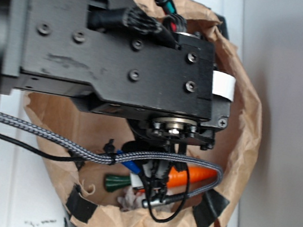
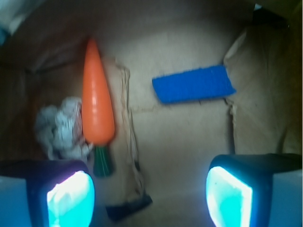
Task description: Grab the blue sponge.
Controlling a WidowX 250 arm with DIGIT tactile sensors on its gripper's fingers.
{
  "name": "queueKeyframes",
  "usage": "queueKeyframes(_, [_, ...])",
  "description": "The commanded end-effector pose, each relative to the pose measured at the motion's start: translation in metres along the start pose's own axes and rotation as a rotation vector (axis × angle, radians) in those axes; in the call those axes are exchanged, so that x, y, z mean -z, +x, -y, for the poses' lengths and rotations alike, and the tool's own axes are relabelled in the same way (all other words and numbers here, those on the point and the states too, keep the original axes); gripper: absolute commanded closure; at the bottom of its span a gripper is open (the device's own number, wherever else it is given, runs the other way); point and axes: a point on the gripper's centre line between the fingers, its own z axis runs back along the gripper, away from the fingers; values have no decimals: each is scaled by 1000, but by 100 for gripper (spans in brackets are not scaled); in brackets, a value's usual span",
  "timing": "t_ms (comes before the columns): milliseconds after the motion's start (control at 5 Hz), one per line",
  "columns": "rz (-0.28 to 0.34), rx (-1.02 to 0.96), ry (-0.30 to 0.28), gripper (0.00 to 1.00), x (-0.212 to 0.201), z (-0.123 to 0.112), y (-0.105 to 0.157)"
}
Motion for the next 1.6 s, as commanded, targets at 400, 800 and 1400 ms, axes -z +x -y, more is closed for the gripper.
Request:
queueKeyframes(400, [94, -542, -80, 0, 13, -38, 32])
queueKeyframes(800, [150, -1039, -57, 0, 26, -45, 31])
queueKeyframes(1400, [150, -1039, -57, 0, 26, -45, 31])
